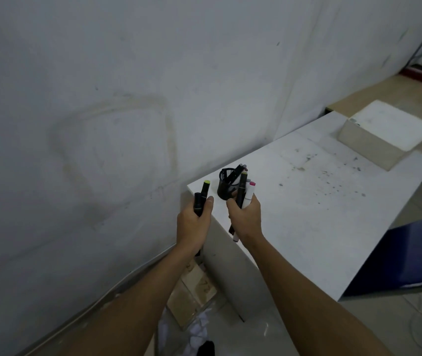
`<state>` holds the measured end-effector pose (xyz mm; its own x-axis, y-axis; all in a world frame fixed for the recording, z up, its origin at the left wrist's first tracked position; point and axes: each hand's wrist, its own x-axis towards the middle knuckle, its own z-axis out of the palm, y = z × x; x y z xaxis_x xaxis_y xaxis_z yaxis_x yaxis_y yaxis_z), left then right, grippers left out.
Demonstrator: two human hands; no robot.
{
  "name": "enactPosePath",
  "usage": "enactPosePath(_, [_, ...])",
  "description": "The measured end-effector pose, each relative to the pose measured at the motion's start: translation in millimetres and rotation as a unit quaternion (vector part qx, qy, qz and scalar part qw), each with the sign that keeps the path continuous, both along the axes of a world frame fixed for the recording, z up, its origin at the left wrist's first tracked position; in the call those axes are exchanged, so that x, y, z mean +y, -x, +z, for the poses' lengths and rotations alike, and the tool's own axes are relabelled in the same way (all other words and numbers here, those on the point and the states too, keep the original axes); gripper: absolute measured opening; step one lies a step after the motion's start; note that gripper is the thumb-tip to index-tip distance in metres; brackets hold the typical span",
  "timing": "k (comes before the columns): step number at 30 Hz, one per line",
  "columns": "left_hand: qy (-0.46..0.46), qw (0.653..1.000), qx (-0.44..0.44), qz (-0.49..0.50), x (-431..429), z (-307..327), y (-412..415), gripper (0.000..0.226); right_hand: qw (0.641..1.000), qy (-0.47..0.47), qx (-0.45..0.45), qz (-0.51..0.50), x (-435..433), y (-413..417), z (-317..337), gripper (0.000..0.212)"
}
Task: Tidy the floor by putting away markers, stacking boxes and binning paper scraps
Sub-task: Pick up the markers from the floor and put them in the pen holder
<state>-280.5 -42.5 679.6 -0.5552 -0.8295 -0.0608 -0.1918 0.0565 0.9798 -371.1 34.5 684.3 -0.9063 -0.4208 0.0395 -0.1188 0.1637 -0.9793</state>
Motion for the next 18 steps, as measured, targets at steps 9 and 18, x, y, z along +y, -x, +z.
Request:
enactPosePath(9, [-0.014,1.000,0.013,-0.011,-36,-5,87,0.022,1.000,0.002,-0.007,-0.015,-34,87,5,0.015])
enactPosePath(18, [-0.030,0.997,0.028,0.068,-70,-24,160,0.024,0.999,0.042,-0.025,-0.020,-85,163,-3,0.004])
